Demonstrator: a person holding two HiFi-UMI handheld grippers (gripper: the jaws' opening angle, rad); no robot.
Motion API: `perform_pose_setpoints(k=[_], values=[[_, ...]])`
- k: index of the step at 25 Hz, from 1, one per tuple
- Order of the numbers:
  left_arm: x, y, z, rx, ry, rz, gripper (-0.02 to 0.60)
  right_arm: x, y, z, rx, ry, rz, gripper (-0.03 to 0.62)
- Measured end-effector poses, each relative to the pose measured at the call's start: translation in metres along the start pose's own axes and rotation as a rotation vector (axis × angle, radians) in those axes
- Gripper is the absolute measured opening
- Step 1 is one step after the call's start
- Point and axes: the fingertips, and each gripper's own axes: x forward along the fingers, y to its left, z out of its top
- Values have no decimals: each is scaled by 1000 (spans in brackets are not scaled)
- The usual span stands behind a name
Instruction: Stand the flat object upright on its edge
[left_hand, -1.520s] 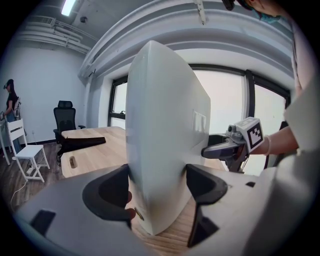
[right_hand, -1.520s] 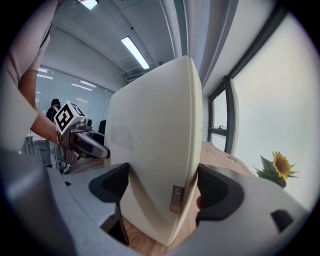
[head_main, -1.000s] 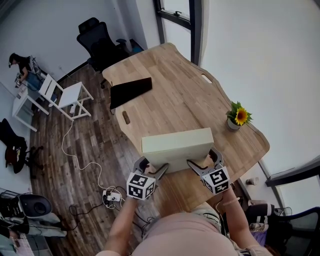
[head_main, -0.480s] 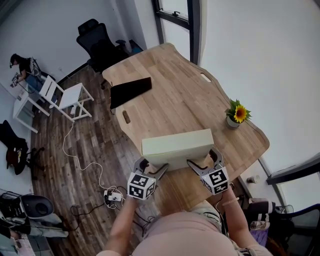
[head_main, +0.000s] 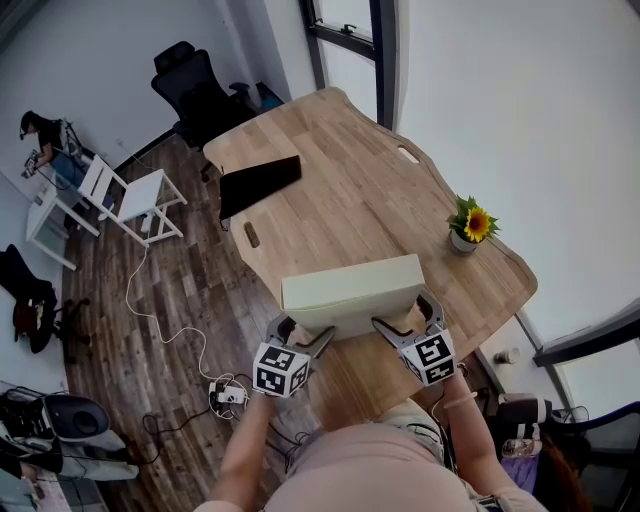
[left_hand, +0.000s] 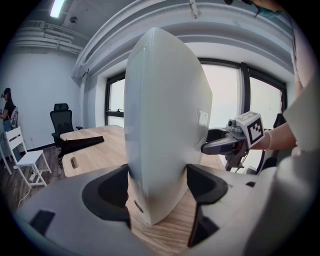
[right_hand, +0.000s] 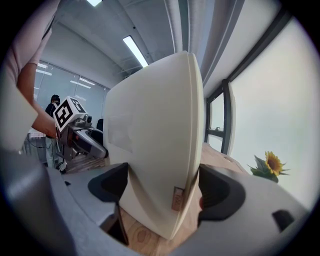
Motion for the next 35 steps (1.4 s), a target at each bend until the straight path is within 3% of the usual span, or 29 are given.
perform_pose_setpoints(k=[35], values=[[-6, 6, 6, 7, 44, 0, 336, 0, -1, 6, 17, 10, -9, 440]])
